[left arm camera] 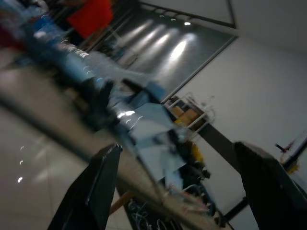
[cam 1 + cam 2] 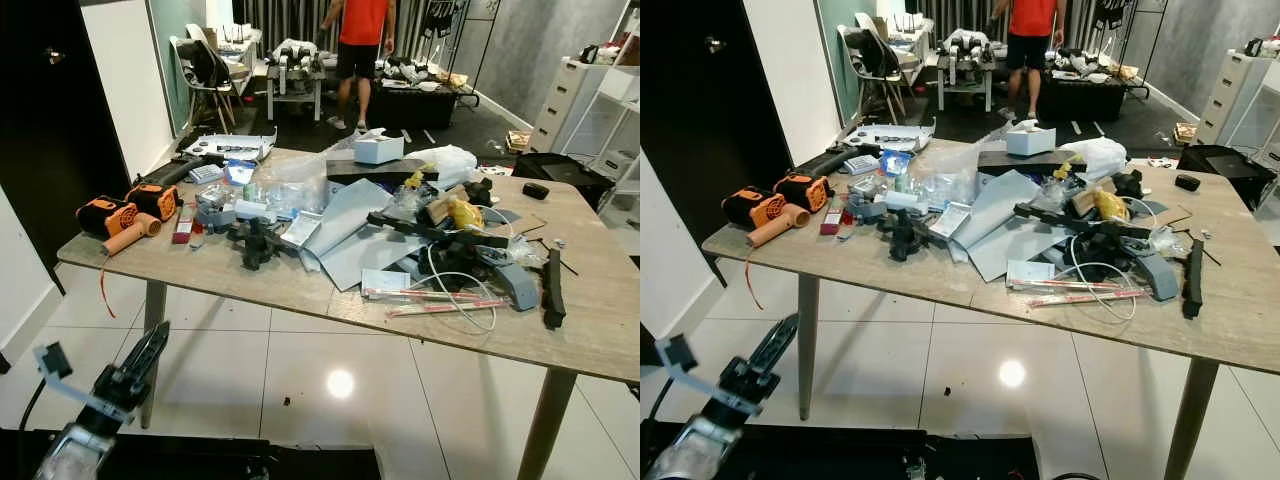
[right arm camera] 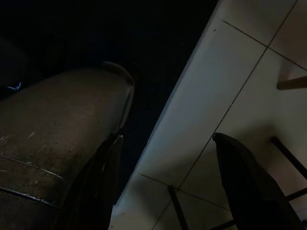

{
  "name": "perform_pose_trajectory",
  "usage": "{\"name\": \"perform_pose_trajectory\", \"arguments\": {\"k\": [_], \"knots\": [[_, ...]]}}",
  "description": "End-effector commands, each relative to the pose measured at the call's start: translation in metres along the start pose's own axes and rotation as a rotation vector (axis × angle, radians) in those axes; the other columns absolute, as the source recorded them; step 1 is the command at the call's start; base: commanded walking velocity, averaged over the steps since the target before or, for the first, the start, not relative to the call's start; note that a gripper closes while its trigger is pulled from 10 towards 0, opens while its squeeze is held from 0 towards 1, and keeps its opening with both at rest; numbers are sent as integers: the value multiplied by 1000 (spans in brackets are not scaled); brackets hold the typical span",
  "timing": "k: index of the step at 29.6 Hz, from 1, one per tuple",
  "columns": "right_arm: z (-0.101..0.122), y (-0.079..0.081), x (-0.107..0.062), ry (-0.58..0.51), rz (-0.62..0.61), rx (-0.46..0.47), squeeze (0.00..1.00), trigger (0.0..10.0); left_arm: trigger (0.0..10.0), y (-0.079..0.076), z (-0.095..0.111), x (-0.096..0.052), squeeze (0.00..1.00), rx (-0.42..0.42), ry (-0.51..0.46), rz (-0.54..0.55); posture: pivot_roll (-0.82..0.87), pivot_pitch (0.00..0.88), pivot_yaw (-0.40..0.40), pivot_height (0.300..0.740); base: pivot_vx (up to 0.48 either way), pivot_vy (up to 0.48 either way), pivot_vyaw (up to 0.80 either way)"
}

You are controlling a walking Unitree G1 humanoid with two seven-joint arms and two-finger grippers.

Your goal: Picking trash to rubbish bin

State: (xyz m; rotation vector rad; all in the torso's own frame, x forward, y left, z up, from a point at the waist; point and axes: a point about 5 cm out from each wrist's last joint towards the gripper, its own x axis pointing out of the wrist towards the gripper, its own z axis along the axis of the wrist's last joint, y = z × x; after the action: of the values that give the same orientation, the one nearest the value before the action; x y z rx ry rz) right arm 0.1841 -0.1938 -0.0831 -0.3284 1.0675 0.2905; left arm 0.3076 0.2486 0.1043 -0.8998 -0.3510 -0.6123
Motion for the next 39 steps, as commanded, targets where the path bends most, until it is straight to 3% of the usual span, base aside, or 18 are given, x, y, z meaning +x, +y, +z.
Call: {"name": "perform_pose_trajectory", "arguments": {"k": [1,4,7,8,15,17,18,21,28,39], "knots": [[-7,2,0,24,-1,19,0,10000,10000,-3,8,14,0,34,-51,-8,-94,89,20,740,0,0,0],[-8,1,0,30,-15,28,0,10000,10000,-6,24,46,0,105,-151,64,-99,89,19,740,0,0,0],[-8,1,0,32,-16,27,0,10000,10000,-6,28,52,0,112,-174,76,-102,88,19,740,0,0,0],[-10,0,-1,41,-17,23,0,10000,10000,-9,35,68,0,162,-193,129,-107,88,20,740,0,0,-744],[-13,-2,-2,47,-29,25,0,10000,10000,-16,31,94,0,353,-88,240,-121,80,28,740,0,0,-635],[-13,-2,-2,47,-29,25,0,10000,10000,-16,31,94,0,353,-88,240,-121,80,28,740,0,0,0],[-14,-2,-2,46,-29,24,0,10000,10000,-16,26,95,0,407,-47,262,-123,79,29,740,0,0,0],[-15,-1,-2,48,-27,19,0,10000,10000,-14,17,94,0,463,-4,318,-123,77,32,740,0,0,0],[-15,2,-1,51,-23,14,0,10000,10000,-11,4,91,0,517,28,379,-120,81,36,740,128,0,0],[-16,6,-1,54,-14,14,0,10000,10000,-19,-4,99,0,545,34,335,-112,94,43,740,360,0,0]]}}
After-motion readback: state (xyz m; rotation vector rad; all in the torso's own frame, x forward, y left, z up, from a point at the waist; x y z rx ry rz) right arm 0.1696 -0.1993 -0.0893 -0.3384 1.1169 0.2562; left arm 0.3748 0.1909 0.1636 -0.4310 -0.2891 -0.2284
